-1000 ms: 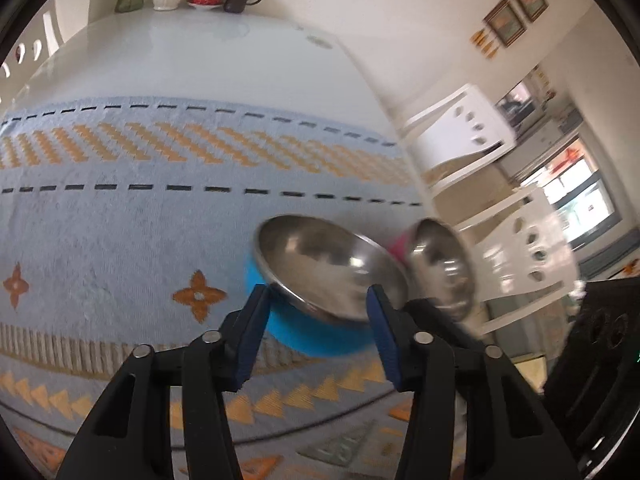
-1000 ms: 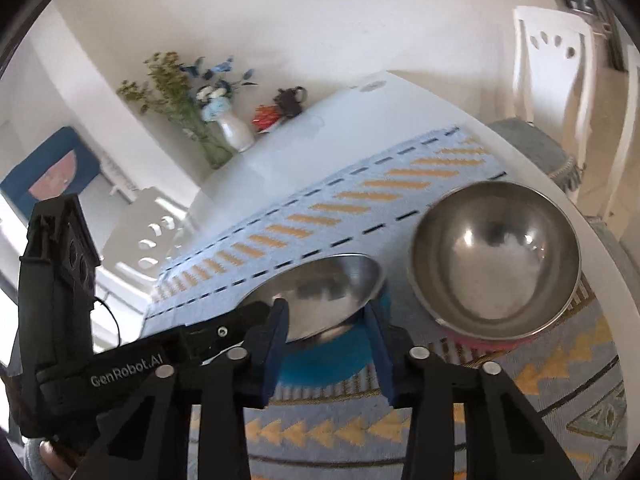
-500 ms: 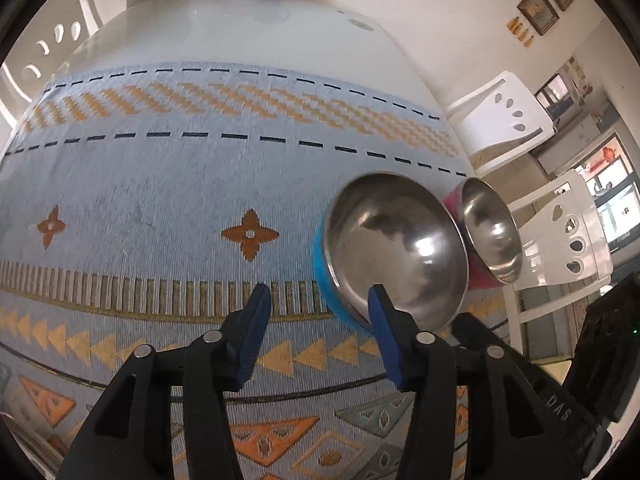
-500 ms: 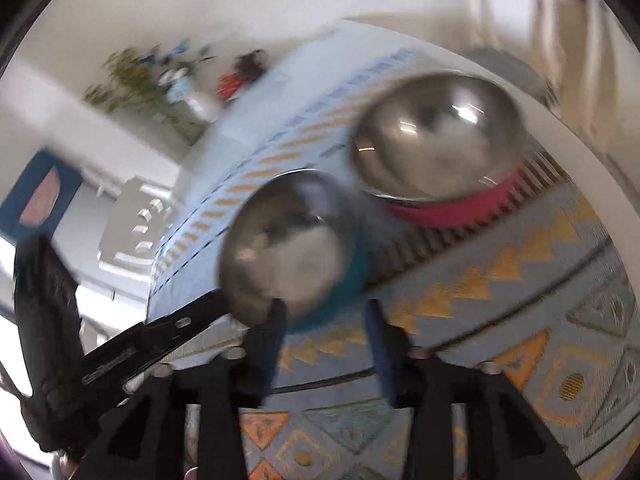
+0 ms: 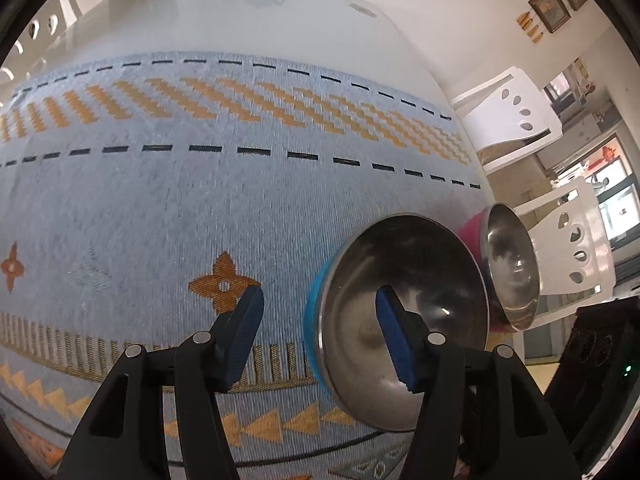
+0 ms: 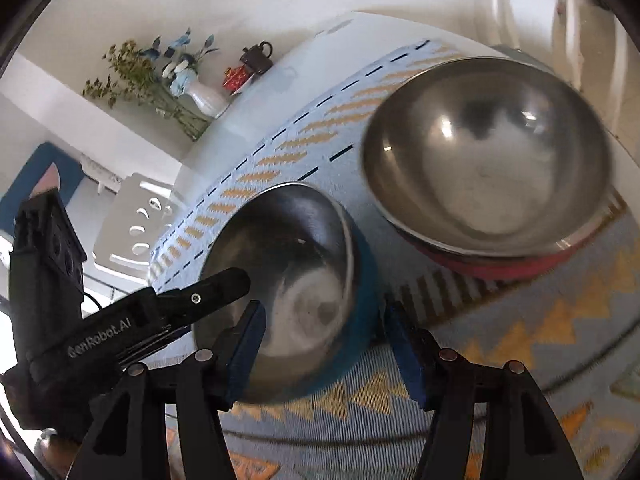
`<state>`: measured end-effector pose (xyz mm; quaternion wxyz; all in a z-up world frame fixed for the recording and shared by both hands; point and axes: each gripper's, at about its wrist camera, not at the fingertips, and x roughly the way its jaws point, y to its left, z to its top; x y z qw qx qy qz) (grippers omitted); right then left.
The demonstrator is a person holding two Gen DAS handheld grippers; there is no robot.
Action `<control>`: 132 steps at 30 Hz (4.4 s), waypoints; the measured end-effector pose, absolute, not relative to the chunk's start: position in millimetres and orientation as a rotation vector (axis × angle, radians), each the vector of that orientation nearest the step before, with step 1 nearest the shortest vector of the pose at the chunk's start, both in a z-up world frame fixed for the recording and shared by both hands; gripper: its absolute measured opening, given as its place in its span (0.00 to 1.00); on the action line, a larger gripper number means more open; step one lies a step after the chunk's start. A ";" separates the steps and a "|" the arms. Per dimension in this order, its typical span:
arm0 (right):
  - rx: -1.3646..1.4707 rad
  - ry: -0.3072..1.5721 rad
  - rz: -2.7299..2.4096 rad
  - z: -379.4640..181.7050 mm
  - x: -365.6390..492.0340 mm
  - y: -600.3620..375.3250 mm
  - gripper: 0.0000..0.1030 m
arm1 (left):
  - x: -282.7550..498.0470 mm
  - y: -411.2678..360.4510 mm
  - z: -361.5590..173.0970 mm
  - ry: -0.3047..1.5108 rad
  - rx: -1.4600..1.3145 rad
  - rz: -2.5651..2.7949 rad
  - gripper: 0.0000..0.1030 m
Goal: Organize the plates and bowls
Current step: 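Lift the blue-sided steel bowl with both tools and carry it toward the stack, then lower the blue-sided steel bowl into the pink bowl with both tools, then open both tools to release the steel bowl in the pink bowl, then move both tools to the pink-sided steel bowl and grip its rim, then lift the pink-sided steel bowl with both tools and carry it to the nested bowls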
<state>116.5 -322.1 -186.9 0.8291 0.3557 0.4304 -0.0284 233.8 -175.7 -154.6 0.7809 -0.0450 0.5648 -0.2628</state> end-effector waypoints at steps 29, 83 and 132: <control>0.635 0.951 0.144 -100.9 -0.1 -231.2 0.43 | 54.9 -75.1 -59.5 1.076 0.050 -0.538 0.34; 0.500 1.041 -0.120 -91.5 -53.4 -241.2 0.56 | 52.5 -64.7 -79.5 1.181 0.028 -0.526 0.39; 0.722 0.736 -0.310 -169.5 82.2 -429.5 0.63 | 228.7 -332.0 -168.5 1.311 0.145 -0.799 0.39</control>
